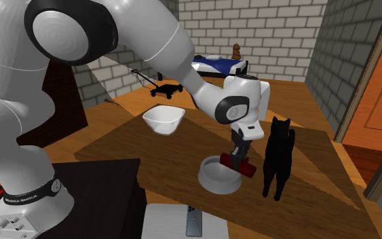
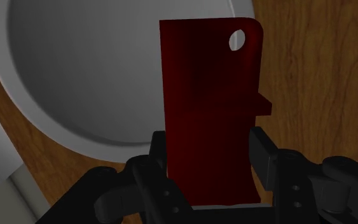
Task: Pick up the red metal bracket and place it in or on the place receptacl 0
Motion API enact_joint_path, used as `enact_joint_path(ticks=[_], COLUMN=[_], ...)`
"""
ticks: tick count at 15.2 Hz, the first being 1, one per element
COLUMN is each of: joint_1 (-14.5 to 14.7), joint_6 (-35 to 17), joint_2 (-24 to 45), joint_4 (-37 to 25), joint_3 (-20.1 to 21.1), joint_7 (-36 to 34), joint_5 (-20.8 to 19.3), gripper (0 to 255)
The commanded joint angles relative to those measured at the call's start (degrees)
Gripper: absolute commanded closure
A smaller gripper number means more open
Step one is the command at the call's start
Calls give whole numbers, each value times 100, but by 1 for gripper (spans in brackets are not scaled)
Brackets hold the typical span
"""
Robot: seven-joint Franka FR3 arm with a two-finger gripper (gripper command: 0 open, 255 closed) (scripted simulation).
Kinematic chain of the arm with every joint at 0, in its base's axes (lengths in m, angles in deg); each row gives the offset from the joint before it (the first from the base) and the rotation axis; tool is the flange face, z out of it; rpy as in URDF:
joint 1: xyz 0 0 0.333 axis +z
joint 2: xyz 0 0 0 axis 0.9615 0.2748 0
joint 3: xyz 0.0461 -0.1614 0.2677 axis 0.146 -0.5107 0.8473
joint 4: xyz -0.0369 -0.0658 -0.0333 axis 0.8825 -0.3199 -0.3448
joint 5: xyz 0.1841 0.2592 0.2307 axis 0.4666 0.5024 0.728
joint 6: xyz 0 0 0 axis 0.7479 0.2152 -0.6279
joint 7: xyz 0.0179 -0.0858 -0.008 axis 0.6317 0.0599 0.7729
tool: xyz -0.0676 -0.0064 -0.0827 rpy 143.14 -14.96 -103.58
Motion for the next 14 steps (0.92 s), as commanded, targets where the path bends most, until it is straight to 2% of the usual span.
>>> enact_joint_path(ticks=[1, 4, 14], joint_1=[-2, 5, -156], joint_6=[4, 6, 513], joint_2=[13, 21, -491], joint_4=[11, 1, -12], joint_3=[-5, -6, 220], joint_7=[2, -4, 151], joint_5=[0, -3, 265], gripper=[255, 255, 255])
